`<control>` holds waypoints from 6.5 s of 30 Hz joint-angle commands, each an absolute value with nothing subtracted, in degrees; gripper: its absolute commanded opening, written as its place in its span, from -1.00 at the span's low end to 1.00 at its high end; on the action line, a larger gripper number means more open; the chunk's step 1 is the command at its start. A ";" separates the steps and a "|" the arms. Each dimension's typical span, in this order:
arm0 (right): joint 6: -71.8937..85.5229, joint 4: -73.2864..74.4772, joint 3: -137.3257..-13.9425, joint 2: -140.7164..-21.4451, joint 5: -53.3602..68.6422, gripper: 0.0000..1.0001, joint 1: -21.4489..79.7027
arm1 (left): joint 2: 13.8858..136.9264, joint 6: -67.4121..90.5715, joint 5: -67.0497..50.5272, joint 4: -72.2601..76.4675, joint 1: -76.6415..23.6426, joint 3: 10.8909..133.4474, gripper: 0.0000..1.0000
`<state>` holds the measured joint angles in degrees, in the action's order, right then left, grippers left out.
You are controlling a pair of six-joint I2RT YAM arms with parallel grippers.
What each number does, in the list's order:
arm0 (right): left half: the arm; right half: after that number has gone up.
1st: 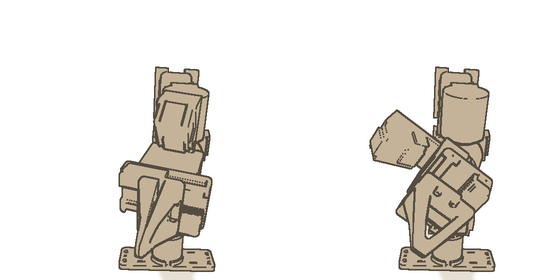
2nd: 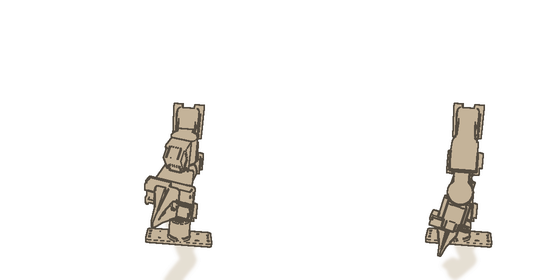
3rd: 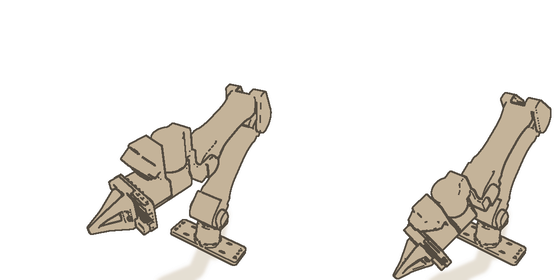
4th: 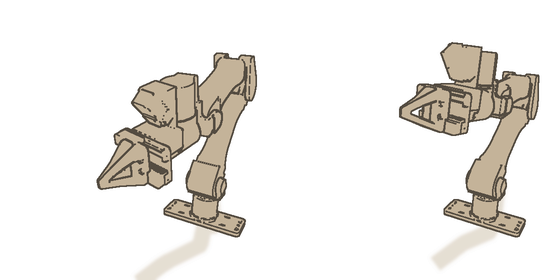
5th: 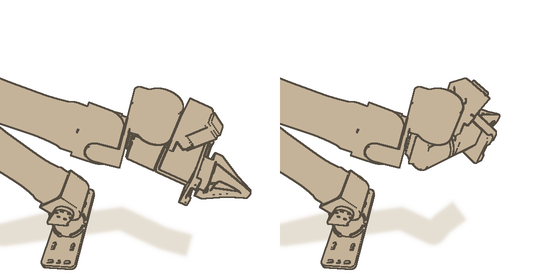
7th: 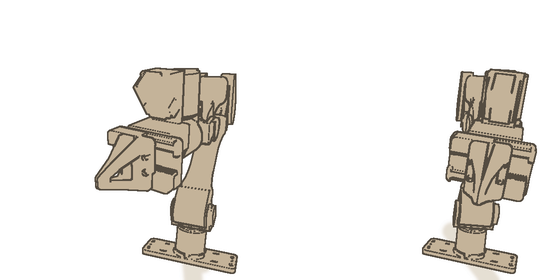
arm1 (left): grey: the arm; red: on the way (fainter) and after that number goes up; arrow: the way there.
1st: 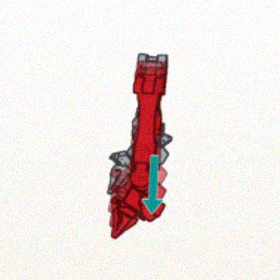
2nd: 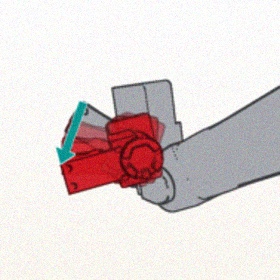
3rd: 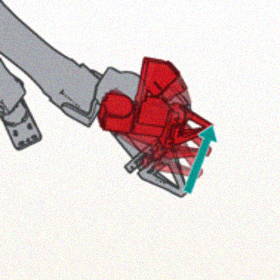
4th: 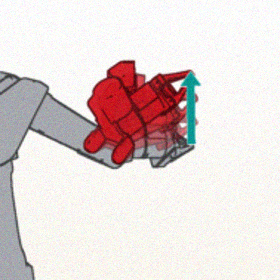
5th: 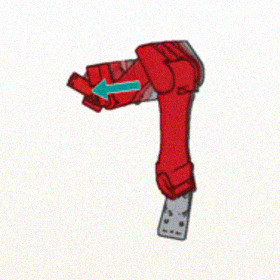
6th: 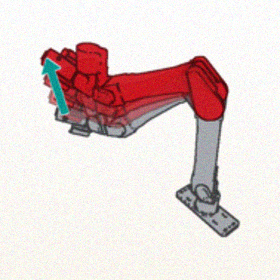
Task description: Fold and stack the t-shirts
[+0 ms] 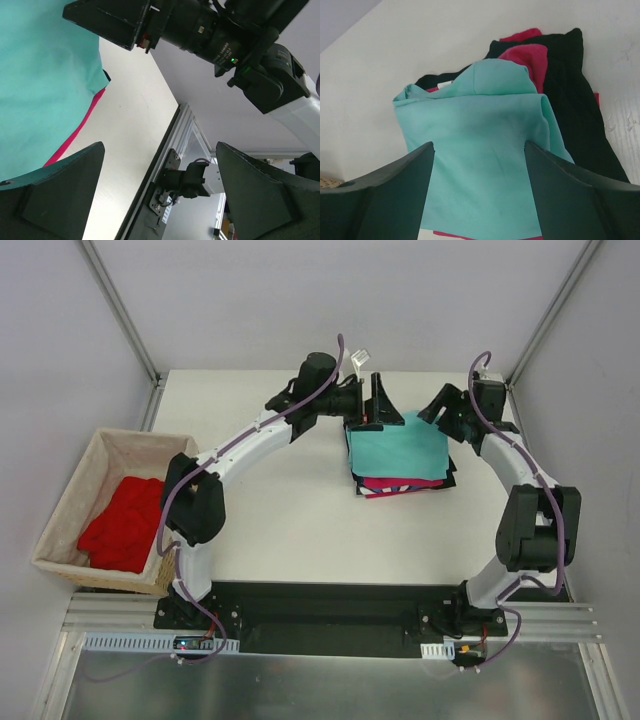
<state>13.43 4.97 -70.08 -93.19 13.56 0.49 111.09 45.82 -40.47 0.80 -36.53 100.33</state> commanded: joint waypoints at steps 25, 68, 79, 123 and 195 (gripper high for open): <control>17.14 -3.33 -78.76 -110.83 21.00 0.53 -2.37 | 112.24 43.15 -42.89 1.85 -37.88 96.77 0.88; 16.26 -5.45 -67.41 -104.06 19.43 0.52 1.14 | 122.61 41.31 -37.44 7.12 -38.85 88.78 0.87; 18.28 -4.75 -67.15 -109.24 18.20 0.52 2.02 | 117.07 45.35 -38.23 18.10 -38.85 71.21 0.86; 11.34 23.45 -78.82 -76.56 5.44 0.57 8.78 | 91.50 41.40 -34.90 9.23 -39.02 67.33 0.87; 9.58 10.72 -53.09 -76.47 5.98 0.55 25.66 | 64.42 23.90 15.91 -49.66 -1.76 53.18 -0.22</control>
<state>10.79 12.19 -53.65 -79.20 5.39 25.43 63.26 23.38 19.97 -53.04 -2.35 54.85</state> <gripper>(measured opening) 0.779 0.602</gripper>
